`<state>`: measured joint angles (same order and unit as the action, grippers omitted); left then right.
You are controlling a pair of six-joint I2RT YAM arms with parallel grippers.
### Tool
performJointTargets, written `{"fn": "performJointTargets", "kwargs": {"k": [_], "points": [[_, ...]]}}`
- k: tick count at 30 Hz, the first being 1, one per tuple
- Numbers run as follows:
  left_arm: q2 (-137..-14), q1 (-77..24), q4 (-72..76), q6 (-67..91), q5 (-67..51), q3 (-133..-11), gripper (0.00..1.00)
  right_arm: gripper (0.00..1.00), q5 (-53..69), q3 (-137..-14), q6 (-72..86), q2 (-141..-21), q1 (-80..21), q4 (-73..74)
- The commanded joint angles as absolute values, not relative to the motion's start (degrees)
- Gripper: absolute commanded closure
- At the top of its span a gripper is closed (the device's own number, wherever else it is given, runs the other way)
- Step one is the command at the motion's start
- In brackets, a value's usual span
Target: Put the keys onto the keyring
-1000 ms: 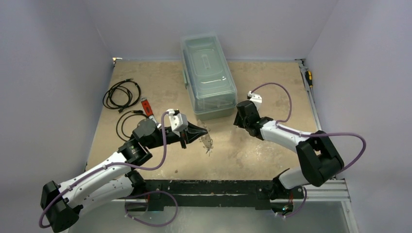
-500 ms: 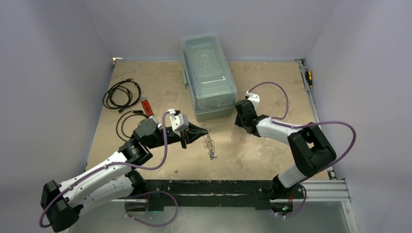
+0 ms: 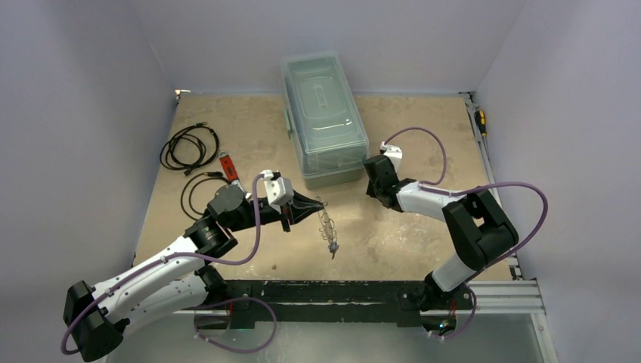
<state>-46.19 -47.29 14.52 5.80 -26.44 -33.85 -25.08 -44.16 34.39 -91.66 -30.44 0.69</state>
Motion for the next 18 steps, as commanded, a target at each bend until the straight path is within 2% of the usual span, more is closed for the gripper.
{"fn": "performJointTargets", "kwargs": {"k": [1, 13, 18], "points": [[-45.8, -47.2, 17.0, 4.8, -26.6, -34.6, 1.0, 0.73, -27.3, -46.3, 33.4, -91.8, -30.1, -1.4], [-45.5, -47.3, 16.6, 4.3, -26.6, -34.6, 1.0, 0.88, -27.1, -46.2, 32.8, -92.4, -30.0, -1.7], [-45.4, -47.3, 16.3, 4.0, -26.4, -34.8, 1.0, 0.9, -26.8, -46.0, 32.2, -92.4, -30.0, -2.1]]}}
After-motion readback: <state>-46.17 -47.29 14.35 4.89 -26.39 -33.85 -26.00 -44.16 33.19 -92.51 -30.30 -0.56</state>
